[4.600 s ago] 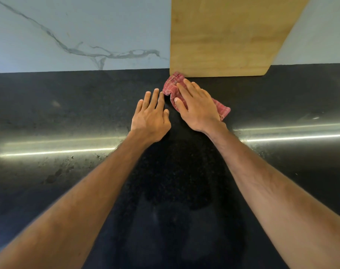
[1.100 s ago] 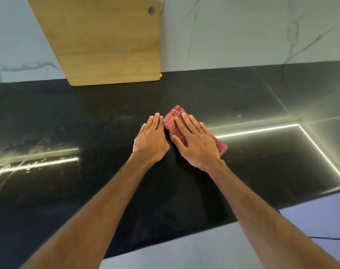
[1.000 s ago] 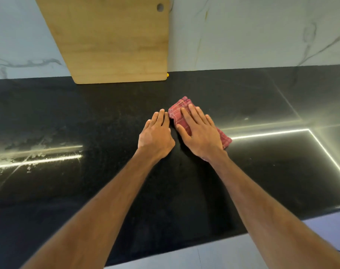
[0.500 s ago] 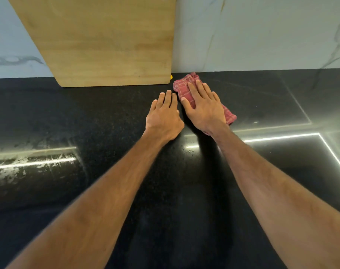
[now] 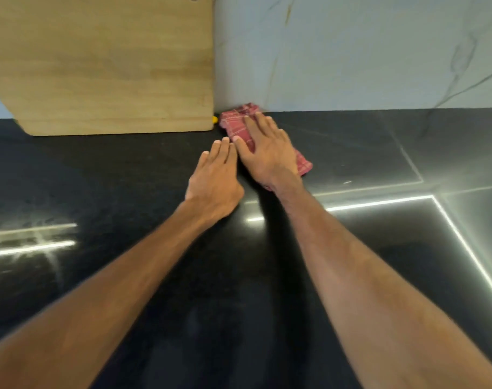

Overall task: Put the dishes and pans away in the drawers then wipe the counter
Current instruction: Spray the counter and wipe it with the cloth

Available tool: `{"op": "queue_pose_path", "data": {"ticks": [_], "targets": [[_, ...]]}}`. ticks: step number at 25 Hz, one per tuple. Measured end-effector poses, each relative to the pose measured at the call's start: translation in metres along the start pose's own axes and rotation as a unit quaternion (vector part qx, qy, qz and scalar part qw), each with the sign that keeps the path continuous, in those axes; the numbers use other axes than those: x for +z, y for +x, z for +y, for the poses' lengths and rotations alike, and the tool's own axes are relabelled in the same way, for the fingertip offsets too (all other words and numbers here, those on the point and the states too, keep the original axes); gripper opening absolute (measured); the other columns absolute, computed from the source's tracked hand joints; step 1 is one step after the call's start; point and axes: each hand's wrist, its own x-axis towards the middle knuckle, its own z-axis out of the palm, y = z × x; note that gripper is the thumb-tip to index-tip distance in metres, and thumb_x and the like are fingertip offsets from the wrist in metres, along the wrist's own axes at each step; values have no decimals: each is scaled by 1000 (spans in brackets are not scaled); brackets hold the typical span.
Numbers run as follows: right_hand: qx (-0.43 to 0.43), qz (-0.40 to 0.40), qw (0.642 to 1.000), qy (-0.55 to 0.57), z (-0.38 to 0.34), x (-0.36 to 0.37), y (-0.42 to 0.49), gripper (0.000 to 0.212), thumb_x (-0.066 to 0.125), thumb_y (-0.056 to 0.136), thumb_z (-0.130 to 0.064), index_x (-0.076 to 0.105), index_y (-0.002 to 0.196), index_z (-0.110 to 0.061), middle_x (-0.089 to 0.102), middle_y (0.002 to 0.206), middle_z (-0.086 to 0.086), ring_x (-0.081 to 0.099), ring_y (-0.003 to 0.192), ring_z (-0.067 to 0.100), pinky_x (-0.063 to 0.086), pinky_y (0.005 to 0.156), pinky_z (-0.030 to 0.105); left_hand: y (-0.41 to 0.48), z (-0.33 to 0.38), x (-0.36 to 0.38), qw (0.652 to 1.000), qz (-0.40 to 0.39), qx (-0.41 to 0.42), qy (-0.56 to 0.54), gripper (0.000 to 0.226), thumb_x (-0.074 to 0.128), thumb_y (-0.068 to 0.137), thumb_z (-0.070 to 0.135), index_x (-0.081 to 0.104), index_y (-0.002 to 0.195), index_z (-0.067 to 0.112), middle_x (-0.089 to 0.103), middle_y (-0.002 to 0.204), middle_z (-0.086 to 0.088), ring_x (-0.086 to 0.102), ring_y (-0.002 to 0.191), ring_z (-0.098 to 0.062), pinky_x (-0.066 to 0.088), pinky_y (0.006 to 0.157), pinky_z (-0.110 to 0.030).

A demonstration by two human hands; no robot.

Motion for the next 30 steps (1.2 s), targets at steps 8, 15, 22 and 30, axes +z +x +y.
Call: {"op": "queue_pose_path", "data": {"ticks": [8, 15, 22, 30], "targets": [[5, -7, 1000, 15, 78, -19, 5, 64, 28, 104, -57, 27, 162, -30, 17, 172, -3, 12, 159, 20, 13, 128, 44, 39, 78, 10, 1000, -2, 26, -9, 80, 47, 93, 14, 6, 161, 2, 8, 169, -17, 7, 156, -29, 12, 128, -44], [57, 2, 998, -4, 193, -42, 9, 68, 26, 102, -62, 27, 162, -29, 18, 172, -2, 15, 158, 20, 15, 128, 42, 81, 148, 39, 997, 30, 63, 29, 65, 40, 97, 16, 20, 156, -3, 16, 166, -19, 16, 153, -34, 20, 124, -47], [71, -5, 997, -8, 242, -51, 8, 71, 22, 103, -63, 22, 164, -26, 13, 172, 0, 11, 159, 22, 13, 128, 44, 88, 185, 54, 998, 45, 36, 35, 61, 31, 105, 24, 15, 159, -1, 13, 167, -19, 13, 155, -36, 18, 125, -51], [34, -25, 999, -2, 212, -56, -53, 69, 20, 104, -62, 17, 165, -27, 9, 173, 0, 5, 160, 21, 9, 129, 45, 77, 148, 29, 986, 62, 10, -153, 58, 39, 94, 11, 41, 151, 10, 39, 160, -10, 37, 146, -28, 31, 121, -43]]}}
